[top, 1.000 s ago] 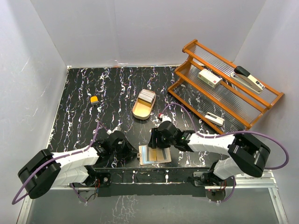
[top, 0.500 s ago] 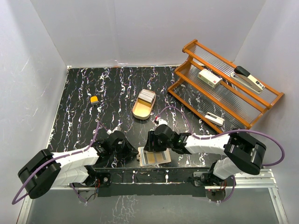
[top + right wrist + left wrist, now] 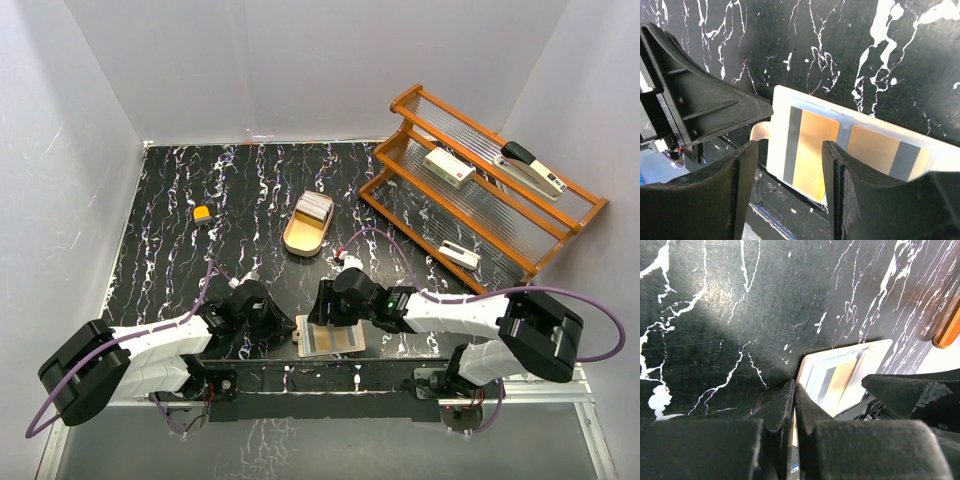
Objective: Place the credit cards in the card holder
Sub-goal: Insert the credit card into the card holder.
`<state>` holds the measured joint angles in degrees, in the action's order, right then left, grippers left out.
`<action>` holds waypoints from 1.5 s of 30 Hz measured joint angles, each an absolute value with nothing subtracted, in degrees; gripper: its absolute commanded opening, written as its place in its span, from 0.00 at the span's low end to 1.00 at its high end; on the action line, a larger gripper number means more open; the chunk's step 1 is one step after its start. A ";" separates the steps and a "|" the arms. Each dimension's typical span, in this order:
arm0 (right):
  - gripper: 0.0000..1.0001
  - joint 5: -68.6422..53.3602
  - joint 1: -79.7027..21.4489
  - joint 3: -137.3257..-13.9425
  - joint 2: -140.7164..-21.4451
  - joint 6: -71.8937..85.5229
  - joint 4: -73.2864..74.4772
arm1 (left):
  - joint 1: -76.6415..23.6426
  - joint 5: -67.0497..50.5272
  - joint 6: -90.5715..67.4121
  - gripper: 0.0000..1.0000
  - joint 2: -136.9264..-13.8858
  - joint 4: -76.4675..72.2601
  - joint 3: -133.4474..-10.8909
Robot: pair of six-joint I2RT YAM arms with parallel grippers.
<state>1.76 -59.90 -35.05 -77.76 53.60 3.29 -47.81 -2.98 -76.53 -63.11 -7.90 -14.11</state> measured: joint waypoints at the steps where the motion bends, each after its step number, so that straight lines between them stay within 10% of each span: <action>1: 0.51 1.78 -60.20 -35.03 -77.71 54.04 3.29 | -47.81 -2.98 -76.53 0.00 -63.11 -7.92 -14.11; 31: 0.53 4.67 -62.43 -35.16 -78.35 55.94 7.46 | -47.81 -2.98 -76.58 0.00 -63.13 -7.90 -14.11; 45: 0.33 3.70 -62.50 -35.40 -81.08 55.46 5.82 | -47.81 -2.96 -76.73 0.00 -63.13 -7.86 -14.11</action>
<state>3.70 -62.50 -35.40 -81.08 55.46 5.82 -47.81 -2.96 -76.73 -63.13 -7.86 -14.11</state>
